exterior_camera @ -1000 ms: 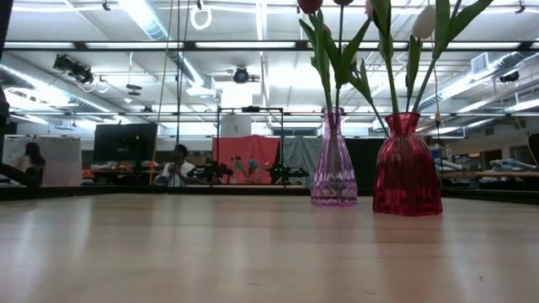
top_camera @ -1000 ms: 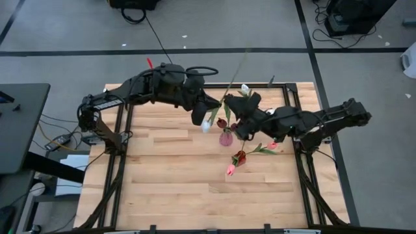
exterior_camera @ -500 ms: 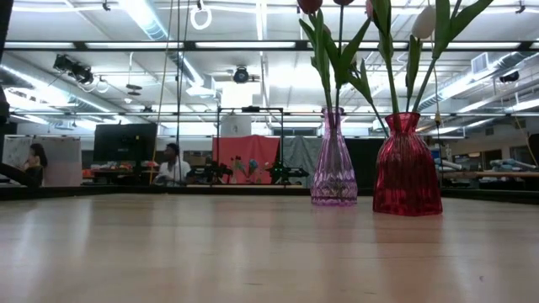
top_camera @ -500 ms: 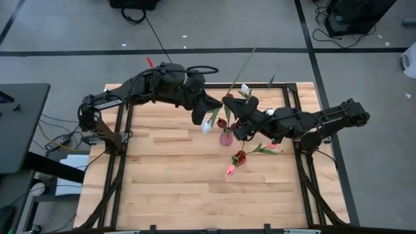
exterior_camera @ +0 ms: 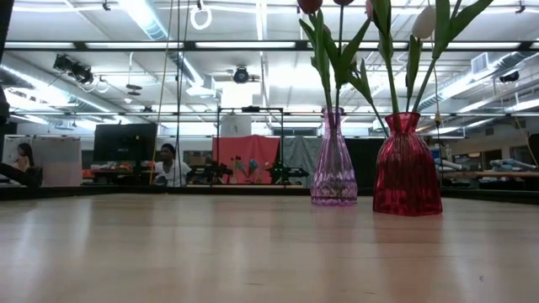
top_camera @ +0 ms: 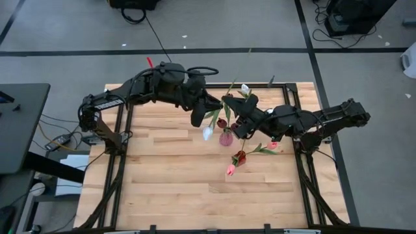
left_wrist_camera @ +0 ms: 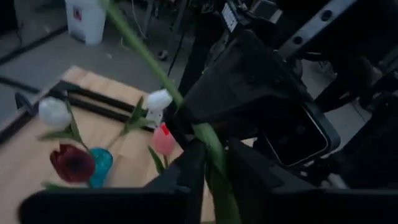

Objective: Sort flowers into vase by color
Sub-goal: Put the white flowers into the blue vase

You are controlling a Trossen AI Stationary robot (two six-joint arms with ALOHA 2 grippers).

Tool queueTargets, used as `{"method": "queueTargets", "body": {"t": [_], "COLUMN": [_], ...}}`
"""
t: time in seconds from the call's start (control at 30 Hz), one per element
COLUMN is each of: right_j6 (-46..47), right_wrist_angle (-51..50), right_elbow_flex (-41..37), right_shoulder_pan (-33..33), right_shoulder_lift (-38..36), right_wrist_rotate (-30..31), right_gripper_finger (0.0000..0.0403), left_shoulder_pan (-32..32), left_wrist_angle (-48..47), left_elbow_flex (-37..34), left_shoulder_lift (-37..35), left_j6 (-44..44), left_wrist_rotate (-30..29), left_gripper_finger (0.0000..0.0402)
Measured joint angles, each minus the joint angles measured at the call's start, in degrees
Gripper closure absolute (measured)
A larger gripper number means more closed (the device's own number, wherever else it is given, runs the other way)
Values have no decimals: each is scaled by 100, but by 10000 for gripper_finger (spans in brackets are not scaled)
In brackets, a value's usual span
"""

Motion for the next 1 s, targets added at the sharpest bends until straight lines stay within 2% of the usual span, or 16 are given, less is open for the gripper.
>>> {"method": "queueTargets", "body": {"t": [0.1,0.2,0.37,0.47,0.6,0.77,0.87,1.0], "right_j6": [31,105,957,1870,3393,5391,6678,7777], "right_wrist_angle": [-40,-333,-915,-1305,-1773,-2290,-2754,-3218], "right_elbow_flex": [2,-4,0,-2,2,-2,2,-165], "right_shoulder_pan": [2,149,407,404,328,125,-197,-767], "right_shoulder_lift": [-19,-147,-582,-931,-1579,-2245,-2577,-2868], "right_wrist_rotate": [201,326,165,219,-100,-179,-280,-897], "right_gripper_finger": [393,398,398,398,398,398,398,398], "left_shoulder_pan": [0,-17,-120,-327,-761,-1066,-1061,-1049], "left_wrist_angle": [65,62,-6,-45,152,197,306,988], "left_elbow_flex": [-13,-14,-19,-28,-340,-1118,-1644,-2714], "left_shoulder_lift": [-81,-311,-597,-629,-718,-817,-1158,-1871], "left_j6": [498,1100,1763,2115,2601,2938,2919,2900], "left_wrist_rotate": [-107,-593,-1350,-1575,-1980,-2705,-2825,-2894], "left_gripper_finger": [296,264,240,239,239,239,239,239]}}
